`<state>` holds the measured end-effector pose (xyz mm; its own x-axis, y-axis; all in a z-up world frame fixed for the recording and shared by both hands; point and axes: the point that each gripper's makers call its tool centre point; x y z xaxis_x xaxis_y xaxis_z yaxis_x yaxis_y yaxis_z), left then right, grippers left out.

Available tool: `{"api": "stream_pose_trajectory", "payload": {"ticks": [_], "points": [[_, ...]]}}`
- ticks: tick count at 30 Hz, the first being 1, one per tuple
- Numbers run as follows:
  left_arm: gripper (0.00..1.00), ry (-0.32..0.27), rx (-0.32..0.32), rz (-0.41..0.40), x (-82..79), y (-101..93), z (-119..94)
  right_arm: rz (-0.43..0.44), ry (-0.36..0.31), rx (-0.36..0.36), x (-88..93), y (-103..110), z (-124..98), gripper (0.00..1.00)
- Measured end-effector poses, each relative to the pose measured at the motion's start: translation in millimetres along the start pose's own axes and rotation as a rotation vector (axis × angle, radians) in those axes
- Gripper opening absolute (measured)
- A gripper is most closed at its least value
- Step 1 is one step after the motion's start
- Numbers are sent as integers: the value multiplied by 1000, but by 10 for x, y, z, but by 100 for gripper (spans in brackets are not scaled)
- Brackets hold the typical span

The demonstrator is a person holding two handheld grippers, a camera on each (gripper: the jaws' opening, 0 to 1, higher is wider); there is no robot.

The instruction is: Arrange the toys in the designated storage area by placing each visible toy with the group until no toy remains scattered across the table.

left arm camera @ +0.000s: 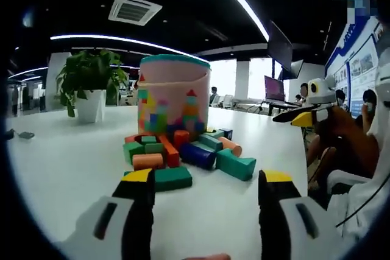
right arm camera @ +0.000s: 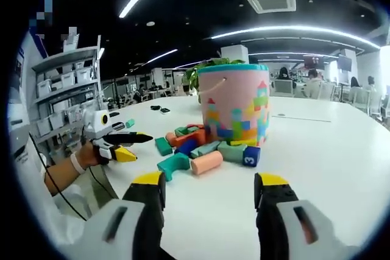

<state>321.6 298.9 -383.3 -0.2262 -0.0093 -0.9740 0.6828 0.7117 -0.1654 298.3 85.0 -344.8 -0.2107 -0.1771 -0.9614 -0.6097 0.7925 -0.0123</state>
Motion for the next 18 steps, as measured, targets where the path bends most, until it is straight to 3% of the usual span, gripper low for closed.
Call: {"api": "stream_pose_trajectory", "payload": {"ticks": [5,9,18], "points": [[71,-6,-11,-3,0,14,21,4,7,31,48,-121,110,58],[71,30,-25,51,69,-3,43,29,3,47,69,-201,185,58],[71,29,-24,42,66,9,30,34,-11,91,92,-360,339,55]]}}
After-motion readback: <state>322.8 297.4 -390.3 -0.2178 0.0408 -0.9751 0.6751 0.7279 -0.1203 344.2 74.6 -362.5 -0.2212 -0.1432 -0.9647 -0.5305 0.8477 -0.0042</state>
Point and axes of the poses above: the point that each gripper's makers call its tool centre point, and the gripper's own axes: z roughly forward along the fingers, y roughly to its left, x roughly out of its underside, and after that the axes turned 5 degrees about -z, right-handed
